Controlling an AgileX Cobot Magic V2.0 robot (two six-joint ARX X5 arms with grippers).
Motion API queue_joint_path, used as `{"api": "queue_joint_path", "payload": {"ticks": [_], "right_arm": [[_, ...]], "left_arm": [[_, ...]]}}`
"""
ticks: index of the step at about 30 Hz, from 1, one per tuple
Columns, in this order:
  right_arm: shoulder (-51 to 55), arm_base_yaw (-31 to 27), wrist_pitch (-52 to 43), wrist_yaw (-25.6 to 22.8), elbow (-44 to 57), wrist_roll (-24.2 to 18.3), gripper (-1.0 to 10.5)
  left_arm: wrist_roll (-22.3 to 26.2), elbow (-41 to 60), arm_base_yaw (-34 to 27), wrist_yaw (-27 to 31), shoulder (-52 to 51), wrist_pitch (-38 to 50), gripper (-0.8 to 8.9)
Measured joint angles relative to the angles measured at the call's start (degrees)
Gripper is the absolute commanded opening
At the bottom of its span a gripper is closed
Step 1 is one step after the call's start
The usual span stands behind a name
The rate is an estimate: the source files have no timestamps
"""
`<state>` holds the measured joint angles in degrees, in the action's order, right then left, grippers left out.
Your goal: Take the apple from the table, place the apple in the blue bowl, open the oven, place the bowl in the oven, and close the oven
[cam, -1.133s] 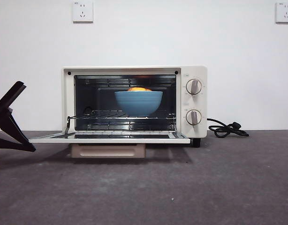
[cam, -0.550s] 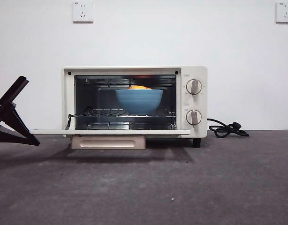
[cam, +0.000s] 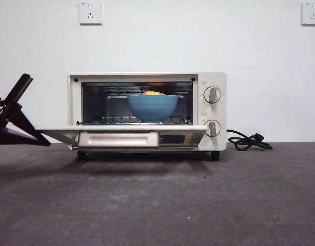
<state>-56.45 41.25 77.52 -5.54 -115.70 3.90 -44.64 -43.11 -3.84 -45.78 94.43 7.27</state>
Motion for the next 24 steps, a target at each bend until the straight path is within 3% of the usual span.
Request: {"api": "queue_joint_path", "payload": {"ticks": [24], "right_arm": [[0.00, 0.00, 0.00, -0.02, 0.00, 0.00, -0.1]], "left_arm": [[-3.50, -18.45, 0.98, -0.31, -0.04, 0.96, -0.07]]}}
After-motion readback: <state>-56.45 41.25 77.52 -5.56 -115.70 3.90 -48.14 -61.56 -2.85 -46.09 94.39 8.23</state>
